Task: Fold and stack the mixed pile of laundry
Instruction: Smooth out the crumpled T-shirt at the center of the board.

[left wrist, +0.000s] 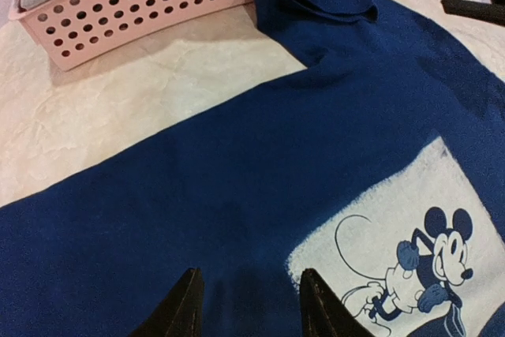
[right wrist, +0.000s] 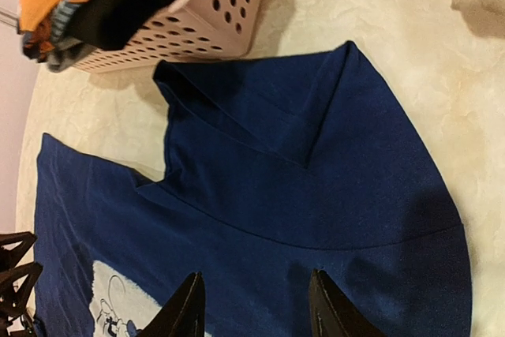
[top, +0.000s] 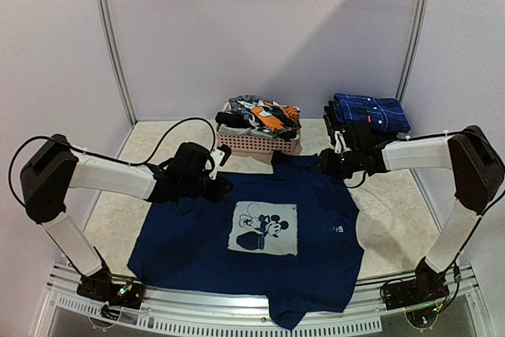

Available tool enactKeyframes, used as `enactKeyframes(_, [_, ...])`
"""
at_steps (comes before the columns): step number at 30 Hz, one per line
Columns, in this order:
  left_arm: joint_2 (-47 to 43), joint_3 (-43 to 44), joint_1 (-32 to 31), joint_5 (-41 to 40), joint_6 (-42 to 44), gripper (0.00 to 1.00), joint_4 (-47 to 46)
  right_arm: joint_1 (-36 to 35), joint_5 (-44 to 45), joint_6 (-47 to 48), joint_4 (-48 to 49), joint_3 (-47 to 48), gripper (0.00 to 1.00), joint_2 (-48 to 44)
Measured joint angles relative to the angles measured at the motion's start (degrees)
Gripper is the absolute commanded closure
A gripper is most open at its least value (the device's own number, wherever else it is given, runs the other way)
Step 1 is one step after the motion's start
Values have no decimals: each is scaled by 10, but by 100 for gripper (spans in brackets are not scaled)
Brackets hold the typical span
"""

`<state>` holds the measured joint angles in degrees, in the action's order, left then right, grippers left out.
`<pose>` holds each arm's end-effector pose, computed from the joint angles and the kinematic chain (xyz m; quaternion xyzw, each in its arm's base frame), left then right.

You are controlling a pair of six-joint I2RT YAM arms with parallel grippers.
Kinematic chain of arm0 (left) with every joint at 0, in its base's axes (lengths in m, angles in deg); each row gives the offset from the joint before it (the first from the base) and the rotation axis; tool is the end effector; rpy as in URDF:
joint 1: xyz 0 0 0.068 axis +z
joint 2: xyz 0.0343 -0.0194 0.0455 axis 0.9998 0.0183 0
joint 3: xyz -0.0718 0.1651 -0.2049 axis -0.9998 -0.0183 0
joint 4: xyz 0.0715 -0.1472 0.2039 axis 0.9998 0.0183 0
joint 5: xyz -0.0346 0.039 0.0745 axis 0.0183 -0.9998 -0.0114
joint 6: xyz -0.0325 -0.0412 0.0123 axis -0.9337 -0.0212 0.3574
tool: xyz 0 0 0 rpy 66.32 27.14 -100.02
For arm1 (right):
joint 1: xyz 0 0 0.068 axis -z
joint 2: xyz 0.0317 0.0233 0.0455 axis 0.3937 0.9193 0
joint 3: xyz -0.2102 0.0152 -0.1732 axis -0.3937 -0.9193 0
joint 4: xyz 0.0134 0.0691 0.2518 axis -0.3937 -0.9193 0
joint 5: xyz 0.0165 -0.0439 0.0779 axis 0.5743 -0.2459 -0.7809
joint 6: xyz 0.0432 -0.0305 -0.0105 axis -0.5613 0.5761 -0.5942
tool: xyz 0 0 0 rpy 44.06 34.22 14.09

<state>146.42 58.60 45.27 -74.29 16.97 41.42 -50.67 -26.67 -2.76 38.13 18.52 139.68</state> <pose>0.2473 -0.2315 0.1654 0.2317 0.8750 -0.1595 0.3940 0.3178 0.1714 0.1806 0.0271 0.9192 0.2591 0.2954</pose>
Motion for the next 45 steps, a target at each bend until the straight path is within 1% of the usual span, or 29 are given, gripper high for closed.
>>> enactKeyframes(7, [-3,-55,-8,0,10,58,-79,0,7,-12,-21,40,54,40])
enactKeyframes(13, [-2,-64,-9,-5,19,59,-112,0,12,-16,-35,67,54,59])
enactKeyframes(35, [18,-85,-9,-10,22,60,-177,0,24,-12,-67,108,54,94])
enactKeyframes(45, [50,-91,-9,1,22,61,-207,0,24,-7,-68,109,54,96])
